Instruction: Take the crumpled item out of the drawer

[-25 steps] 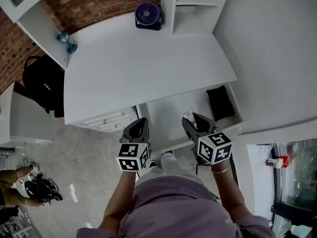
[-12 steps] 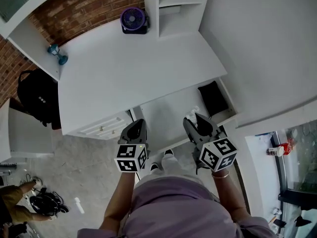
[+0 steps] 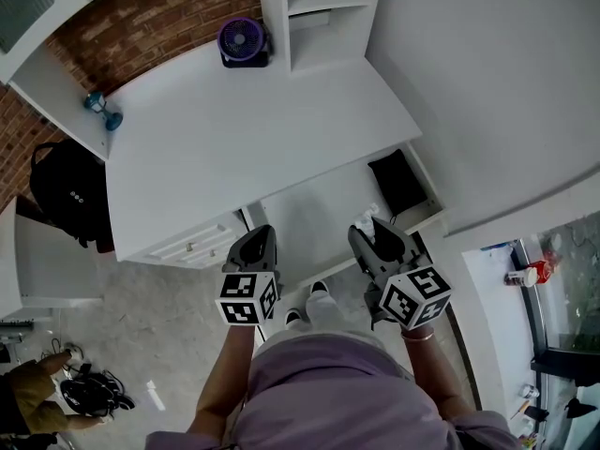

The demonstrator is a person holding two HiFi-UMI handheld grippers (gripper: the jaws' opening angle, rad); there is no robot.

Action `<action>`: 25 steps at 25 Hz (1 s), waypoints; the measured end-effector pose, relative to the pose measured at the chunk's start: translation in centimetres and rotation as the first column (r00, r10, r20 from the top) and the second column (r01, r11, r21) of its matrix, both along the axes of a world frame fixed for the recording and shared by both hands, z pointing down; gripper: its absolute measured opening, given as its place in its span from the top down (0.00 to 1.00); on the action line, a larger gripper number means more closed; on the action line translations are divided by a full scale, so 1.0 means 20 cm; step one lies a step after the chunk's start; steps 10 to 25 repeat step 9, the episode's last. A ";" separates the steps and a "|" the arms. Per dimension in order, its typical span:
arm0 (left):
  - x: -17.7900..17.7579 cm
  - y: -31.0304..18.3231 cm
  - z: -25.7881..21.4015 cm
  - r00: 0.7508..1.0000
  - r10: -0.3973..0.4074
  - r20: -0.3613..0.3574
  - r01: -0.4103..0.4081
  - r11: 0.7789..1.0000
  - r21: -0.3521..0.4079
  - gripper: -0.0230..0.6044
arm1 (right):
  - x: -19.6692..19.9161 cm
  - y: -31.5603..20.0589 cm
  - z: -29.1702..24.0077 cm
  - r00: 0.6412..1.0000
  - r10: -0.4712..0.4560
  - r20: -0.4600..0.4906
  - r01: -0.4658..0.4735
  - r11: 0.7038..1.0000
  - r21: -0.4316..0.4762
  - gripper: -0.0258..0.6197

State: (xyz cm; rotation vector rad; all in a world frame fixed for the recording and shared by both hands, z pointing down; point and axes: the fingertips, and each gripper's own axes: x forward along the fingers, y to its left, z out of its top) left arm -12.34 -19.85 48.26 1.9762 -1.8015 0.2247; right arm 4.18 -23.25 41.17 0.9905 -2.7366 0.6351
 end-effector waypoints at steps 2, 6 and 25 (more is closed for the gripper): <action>0.00 0.00 0.00 1.000 0.001 0.002 -0.001 1.000 -0.001 0.96 | 0.01 0.00 -0.01 1.000 0.004 0.006 -0.004 1.000 0.001 0.74; 0.00 0.01 0.00 1.000 0.003 0.005 -0.003 1.000 -0.004 0.96 | 0.02 0.01 -0.02 1.000 0.006 0.012 -0.006 1.000 0.001 0.74; 0.00 0.01 -0.01 1.000 0.004 0.005 -0.004 1.000 -0.003 0.96 | 0.02 0.01 -0.03 1.000 0.007 0.016 -0.007 1.000 0.005 0.74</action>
